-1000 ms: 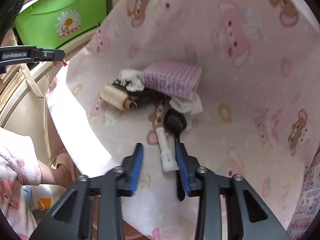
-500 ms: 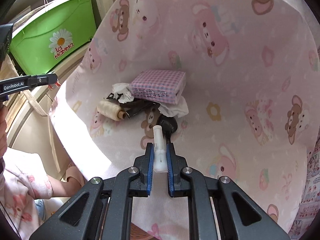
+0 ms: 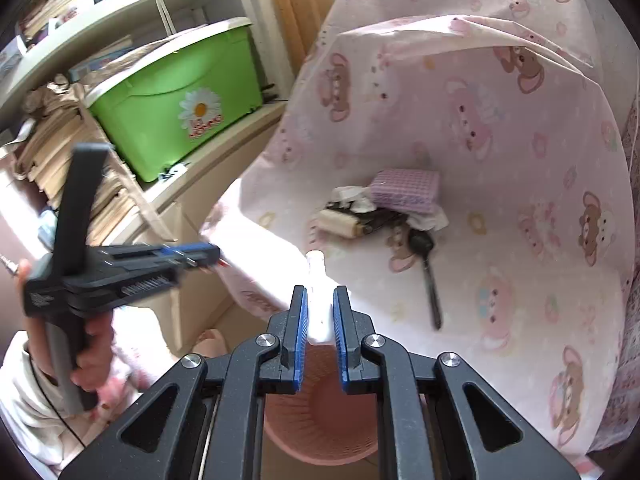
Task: Collect trash
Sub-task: 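Carry both items over the pink wastebasket and open both tools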
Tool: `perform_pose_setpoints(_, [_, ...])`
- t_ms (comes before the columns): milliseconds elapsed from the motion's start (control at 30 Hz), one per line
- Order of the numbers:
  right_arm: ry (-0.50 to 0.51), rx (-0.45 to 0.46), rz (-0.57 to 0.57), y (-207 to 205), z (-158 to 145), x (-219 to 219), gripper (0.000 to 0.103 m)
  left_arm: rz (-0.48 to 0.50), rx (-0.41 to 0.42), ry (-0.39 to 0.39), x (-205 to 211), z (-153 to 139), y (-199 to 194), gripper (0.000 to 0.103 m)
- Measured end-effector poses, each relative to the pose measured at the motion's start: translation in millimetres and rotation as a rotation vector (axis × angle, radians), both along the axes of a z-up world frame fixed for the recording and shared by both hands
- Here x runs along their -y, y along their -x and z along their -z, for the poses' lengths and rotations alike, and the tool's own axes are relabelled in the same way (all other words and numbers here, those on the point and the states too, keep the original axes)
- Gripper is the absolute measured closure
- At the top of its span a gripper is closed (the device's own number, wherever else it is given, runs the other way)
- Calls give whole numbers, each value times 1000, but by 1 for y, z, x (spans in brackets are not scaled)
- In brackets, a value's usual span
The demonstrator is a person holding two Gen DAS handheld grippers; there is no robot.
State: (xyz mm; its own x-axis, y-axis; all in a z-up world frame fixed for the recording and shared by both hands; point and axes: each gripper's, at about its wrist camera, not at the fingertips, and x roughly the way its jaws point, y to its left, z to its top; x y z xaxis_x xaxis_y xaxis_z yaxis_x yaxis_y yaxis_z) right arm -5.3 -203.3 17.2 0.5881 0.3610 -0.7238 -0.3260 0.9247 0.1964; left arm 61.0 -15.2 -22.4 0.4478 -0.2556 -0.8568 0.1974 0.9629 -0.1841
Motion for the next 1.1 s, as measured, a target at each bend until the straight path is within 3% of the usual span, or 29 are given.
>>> perform_pose_setpoints(167, [94, -77, -28, 8, 34, -17, 89, 50, -88, 35, 11, 21, 6, 94])
perform_pose_setpoints(300, [142, -146, -19, 1, 62, -21, 89, 54, -140, -2, 15, 40, 7, 94])
perform_pose_setpoints(433, [164, -197, -14, -3, 81, -24, 89, 52, -234, 39, 14, 58, 4, 94])
perform_pose_setpoints(633, [288, -239, -36, -8, 117, -39, 89, -24, -393, 36, 5, 101, -2, 94])
perform_pose_setpoints(967, [385, -354, -109, -5, 175, -64, 89, -130, -660, 107, -11, 169, -3, 94])
perform_pose_setpoints(1100, [426, -430, -96, -13, 208, -66, 89, -148, -715, 68, -10, 189, -5, 94])
